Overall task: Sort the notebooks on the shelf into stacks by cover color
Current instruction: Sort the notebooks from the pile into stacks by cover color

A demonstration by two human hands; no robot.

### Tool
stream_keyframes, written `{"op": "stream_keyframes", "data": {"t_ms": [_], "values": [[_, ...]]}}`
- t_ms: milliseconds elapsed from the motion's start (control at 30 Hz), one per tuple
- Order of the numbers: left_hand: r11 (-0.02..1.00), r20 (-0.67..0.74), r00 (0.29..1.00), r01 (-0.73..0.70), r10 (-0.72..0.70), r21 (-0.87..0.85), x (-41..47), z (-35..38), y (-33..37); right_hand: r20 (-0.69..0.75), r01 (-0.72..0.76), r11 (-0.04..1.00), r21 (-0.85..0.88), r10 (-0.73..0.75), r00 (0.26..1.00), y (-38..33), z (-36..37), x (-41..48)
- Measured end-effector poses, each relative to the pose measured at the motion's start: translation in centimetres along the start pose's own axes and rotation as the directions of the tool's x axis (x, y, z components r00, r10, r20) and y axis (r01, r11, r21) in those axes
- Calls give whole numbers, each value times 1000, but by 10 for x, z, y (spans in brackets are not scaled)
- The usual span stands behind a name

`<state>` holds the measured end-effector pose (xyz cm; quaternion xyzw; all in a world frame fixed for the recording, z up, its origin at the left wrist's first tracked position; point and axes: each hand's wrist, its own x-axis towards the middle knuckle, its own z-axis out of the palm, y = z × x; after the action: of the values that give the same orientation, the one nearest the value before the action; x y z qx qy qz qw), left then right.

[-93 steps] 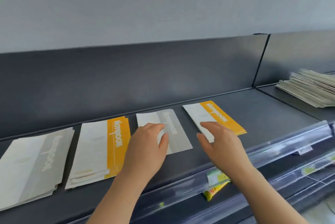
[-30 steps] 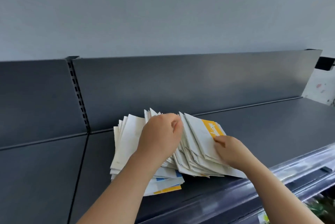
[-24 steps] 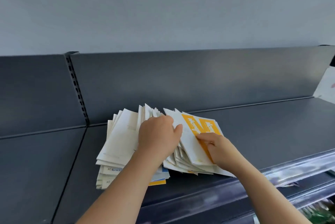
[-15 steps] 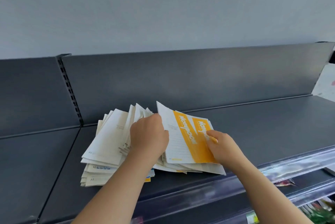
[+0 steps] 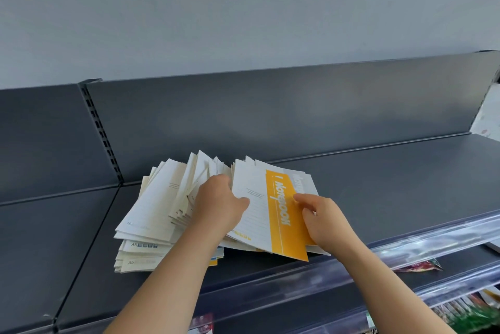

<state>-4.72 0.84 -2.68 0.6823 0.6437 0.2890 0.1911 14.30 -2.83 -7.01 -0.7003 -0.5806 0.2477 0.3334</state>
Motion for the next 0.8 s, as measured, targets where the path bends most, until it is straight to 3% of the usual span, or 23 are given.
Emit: {"op": "stream_keyframes", "data": {"t_ms": [200, 500, 667, 800], "values": [[1000, -1, 1000, -19, 19, 4, -7, -1, 3, -8, -15, 996, 90, 16, 1000, -7, 2, -4], [946, -161, 980, -158, 115, -282, -27, -27, 10, 33, 47, 983, 177, -54, 998, -31, -4, -9], [902, -285, 956, -186, 74, -390, -35, -55, 2, -83, 141, 956, 257, -123, 989, -57, -3, -14], [910, -293, 956, -144, 27, -389, -46, -84, -13, -134, 234, 922, 309, -202, 970, -94, 5, -20]]}}
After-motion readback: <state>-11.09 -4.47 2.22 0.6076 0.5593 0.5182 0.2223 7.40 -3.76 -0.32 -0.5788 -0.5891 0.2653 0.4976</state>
